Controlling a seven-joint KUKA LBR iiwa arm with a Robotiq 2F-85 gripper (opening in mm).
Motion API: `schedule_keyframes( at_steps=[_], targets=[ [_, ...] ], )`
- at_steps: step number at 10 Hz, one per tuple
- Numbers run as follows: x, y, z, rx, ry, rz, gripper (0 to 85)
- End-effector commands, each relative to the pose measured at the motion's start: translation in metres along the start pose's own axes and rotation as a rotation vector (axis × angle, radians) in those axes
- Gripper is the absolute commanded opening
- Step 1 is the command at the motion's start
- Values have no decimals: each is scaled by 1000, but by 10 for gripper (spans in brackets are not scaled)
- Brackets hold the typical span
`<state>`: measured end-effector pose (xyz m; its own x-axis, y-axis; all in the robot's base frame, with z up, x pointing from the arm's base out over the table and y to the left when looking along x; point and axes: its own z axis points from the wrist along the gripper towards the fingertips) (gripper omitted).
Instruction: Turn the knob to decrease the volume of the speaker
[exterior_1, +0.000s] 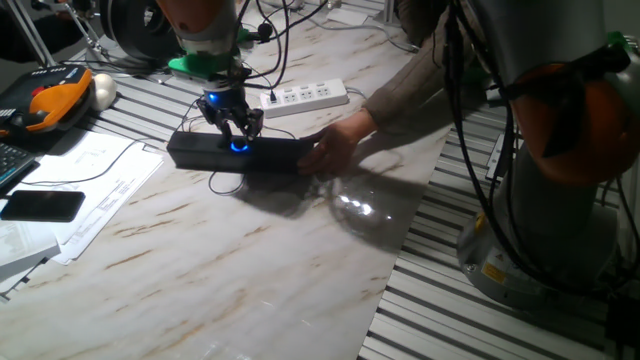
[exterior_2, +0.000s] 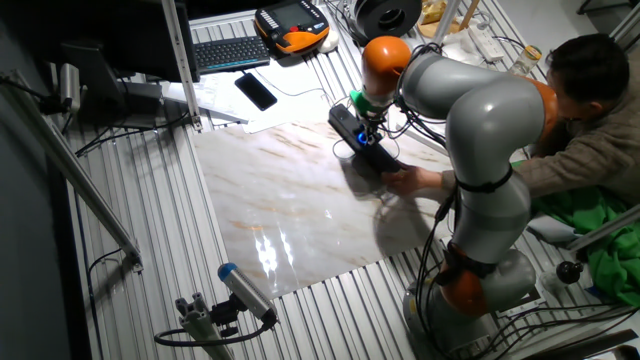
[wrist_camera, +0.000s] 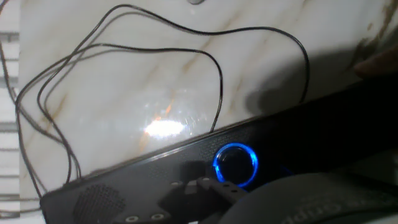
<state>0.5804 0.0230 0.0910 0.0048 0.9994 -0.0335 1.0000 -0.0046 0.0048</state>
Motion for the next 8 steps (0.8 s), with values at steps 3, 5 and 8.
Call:
schedule_keyframes(
  at_steps=[3, 5, 8],
  targets=[
    [-2, 1, 2, 7, -4, 165, 510],
    [-3, 4, 0, 10, 10, 165, 510],
    [-5, 7, 6, 10, 25, 96, 510]
  ],
)
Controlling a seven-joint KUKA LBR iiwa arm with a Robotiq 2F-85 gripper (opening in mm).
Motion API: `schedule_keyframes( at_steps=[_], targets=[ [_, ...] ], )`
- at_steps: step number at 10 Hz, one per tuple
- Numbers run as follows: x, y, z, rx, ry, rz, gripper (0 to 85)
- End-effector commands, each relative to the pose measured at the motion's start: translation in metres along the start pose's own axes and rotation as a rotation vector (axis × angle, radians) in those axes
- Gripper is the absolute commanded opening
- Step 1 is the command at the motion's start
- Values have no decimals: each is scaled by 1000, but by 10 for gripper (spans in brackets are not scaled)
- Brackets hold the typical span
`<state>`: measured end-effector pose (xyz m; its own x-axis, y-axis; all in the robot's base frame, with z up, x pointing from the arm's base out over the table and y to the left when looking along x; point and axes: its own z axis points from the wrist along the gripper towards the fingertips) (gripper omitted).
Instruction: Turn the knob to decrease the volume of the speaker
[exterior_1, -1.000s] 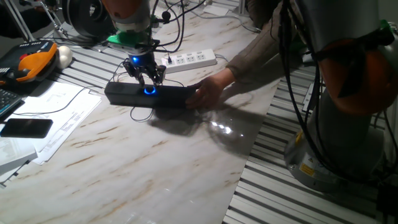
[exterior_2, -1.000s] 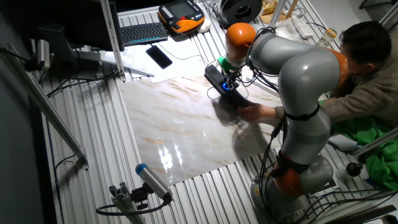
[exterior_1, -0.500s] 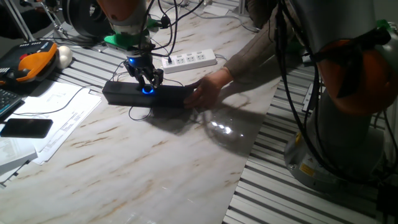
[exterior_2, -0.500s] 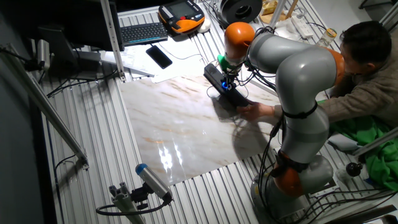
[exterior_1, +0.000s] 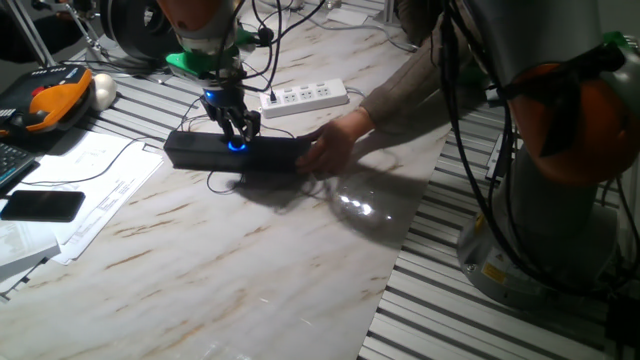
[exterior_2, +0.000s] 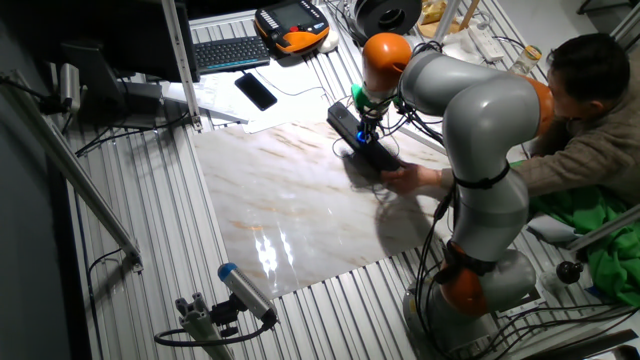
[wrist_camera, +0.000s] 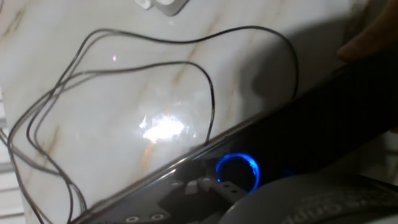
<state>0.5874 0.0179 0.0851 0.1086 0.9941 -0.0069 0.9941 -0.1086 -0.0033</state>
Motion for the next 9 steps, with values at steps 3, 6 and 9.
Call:
schedule_keyframes(
  at_steps=[3, 6, 9],
  targets=[
    [1, 2, 1, 0, -1, -25, 510],
    [-2, 5, 1, -3, -2, -54, 510],
    [-7, 5, 3, 7, 12, -91, 510]
  ],
)
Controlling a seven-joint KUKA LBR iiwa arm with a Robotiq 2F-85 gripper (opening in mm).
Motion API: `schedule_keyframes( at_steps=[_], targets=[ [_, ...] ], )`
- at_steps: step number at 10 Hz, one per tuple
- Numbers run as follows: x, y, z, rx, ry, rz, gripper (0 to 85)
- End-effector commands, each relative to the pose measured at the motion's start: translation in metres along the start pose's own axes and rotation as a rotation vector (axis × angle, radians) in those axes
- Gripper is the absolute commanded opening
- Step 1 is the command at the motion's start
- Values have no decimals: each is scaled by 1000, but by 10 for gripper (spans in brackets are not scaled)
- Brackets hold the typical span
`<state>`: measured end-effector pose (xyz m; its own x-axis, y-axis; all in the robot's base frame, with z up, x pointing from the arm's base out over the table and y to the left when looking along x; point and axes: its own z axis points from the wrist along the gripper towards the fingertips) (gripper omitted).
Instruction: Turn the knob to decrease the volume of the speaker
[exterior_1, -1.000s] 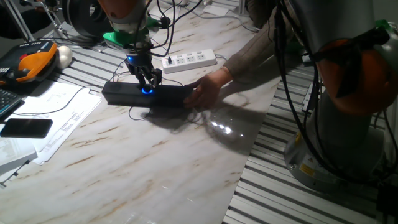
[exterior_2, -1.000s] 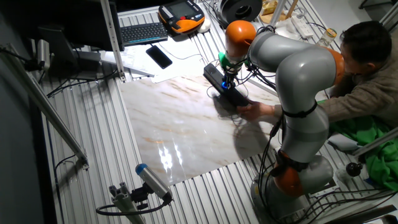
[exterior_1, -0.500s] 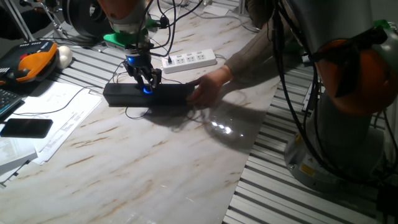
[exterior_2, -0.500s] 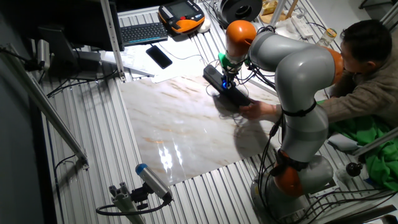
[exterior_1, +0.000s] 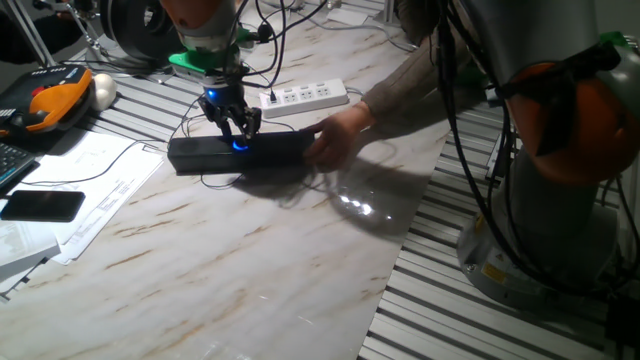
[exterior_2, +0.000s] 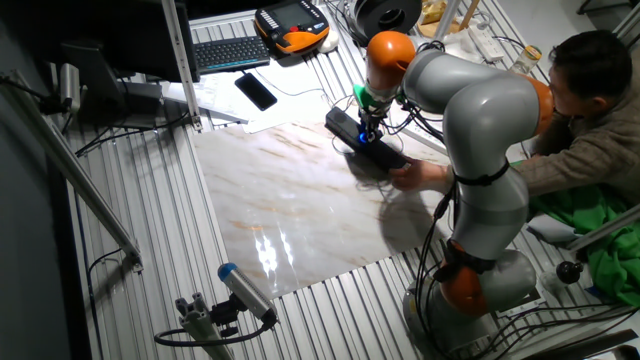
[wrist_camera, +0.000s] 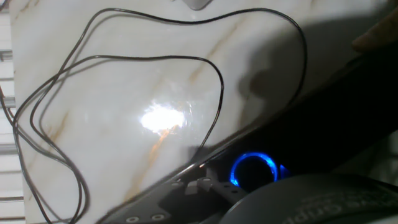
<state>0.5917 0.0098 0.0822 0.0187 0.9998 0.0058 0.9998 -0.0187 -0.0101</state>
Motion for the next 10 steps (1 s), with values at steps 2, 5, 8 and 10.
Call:
schedule_keyframes(
  at_steps=[2, 5, 8, 10],
  targets=[
    [-1, -2, 0, -3, 0, -1, 510],
    [-2, -9, -3, -1, 11, -15, 510],
    [2, -11, -2, -15, 7, -13, 510],
    [2, -6, -5, -7, 10, -1, 510]
  ],
)
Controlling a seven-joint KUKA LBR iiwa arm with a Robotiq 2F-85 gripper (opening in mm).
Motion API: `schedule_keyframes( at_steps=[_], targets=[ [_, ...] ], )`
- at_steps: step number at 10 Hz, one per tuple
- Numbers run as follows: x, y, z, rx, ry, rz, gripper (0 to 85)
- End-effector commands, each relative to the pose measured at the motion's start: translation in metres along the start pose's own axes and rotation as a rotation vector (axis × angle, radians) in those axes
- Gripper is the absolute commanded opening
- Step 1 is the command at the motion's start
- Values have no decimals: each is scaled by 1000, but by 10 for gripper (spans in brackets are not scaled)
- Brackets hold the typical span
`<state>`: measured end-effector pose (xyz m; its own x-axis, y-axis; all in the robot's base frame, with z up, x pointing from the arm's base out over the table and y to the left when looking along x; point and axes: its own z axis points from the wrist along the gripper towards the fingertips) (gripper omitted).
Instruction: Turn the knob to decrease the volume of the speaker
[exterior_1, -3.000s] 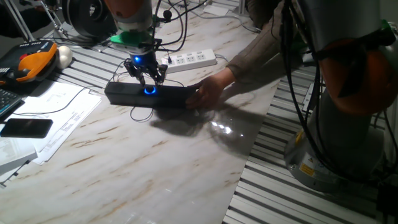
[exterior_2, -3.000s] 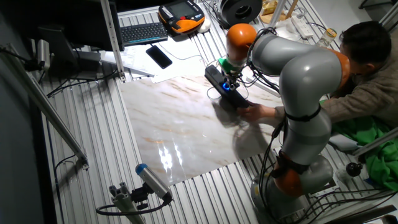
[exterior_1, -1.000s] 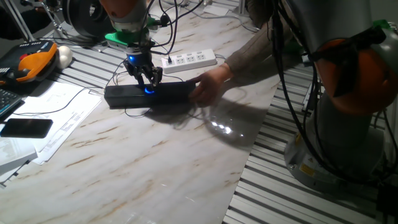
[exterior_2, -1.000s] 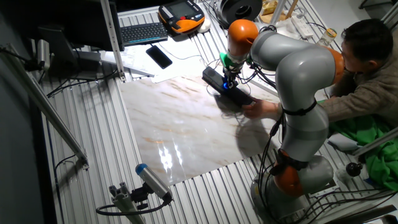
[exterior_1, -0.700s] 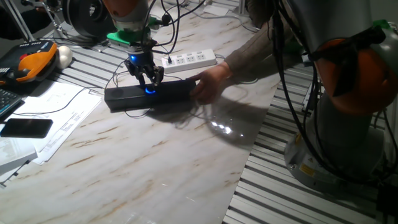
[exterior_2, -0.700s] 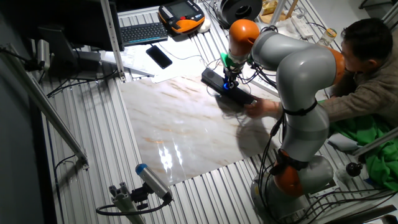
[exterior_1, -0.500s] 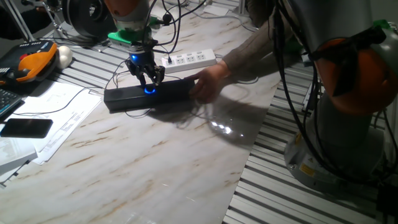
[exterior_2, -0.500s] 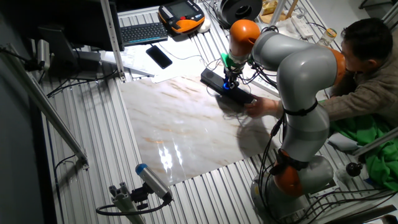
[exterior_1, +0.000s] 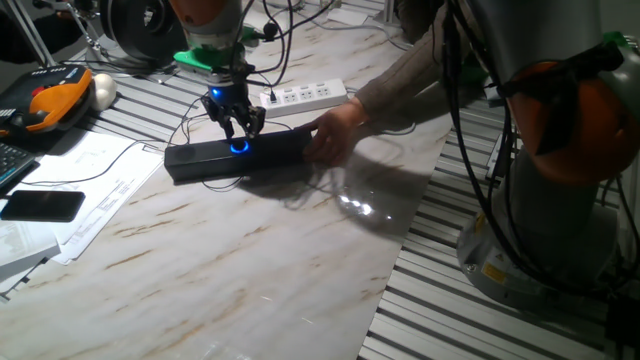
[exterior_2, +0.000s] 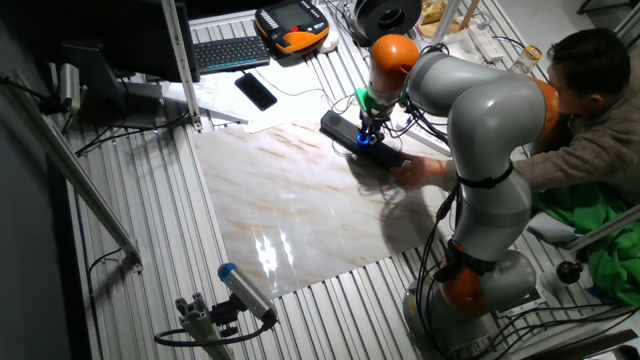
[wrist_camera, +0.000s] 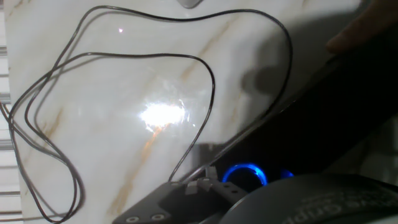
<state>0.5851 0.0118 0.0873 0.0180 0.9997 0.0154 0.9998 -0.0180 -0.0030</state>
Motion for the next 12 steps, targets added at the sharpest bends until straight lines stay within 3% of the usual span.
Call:
schedule_keyframes(
  at_steps=[1, 6, 7, 9, 10, 11, 12],
  targets=[
    [-1, -1, 2, -5, 0, 1, 510],
    [4, -3, 3, -14, 0, 7, 510],
    [4, -3, 4, -15, 2, 7, 340],
    [0, -4, 7, -18, 6, 0, 340],
    [-1, -4, 8, -18, 14, -5, 510],
    [-1, -5, 8, -20, 14, -5, 510],
    [0, -5, 8, -20, 13, -5, 340]
  ],
)
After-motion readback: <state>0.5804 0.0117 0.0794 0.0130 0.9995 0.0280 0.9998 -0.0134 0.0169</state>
